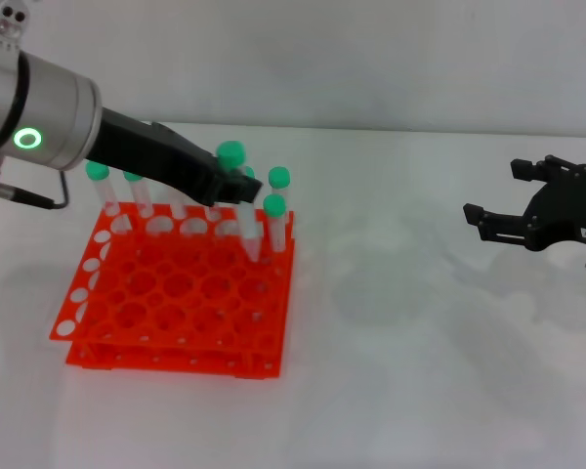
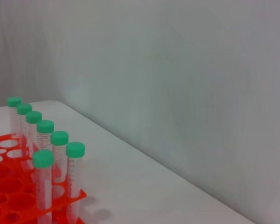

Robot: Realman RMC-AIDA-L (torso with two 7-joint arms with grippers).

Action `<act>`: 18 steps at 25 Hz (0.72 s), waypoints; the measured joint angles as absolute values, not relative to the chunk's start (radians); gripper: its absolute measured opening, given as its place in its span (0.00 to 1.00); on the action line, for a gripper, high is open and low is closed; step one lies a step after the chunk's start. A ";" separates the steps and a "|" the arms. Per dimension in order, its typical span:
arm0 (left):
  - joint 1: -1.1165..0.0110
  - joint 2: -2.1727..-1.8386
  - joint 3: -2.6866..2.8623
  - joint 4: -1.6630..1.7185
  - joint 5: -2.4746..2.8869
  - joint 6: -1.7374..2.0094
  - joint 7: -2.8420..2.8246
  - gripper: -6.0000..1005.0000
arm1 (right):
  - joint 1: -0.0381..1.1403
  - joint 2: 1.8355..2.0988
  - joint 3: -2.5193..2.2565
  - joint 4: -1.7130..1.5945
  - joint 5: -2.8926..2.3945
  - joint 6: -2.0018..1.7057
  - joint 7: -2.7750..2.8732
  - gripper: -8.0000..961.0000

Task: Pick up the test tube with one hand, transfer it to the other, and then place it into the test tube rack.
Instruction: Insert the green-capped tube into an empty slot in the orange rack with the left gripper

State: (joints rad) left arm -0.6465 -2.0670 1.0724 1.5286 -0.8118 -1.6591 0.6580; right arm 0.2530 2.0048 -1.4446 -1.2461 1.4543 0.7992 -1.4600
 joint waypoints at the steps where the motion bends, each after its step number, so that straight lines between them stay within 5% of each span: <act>1: -0.644 -2.069 1.073 1.544 -0.791 -1.662 0.654 0.21 | 0.253 2.005 -1.445 -1.246 1.454 0.799 -1.460 0.91; 18: -0.547 -2.078 1.214 1.608 -0.652 -1.484 0.639 0.22 | 0.251 2.005 -1.451 -1.234 1.454 0.798 -1.462 0.91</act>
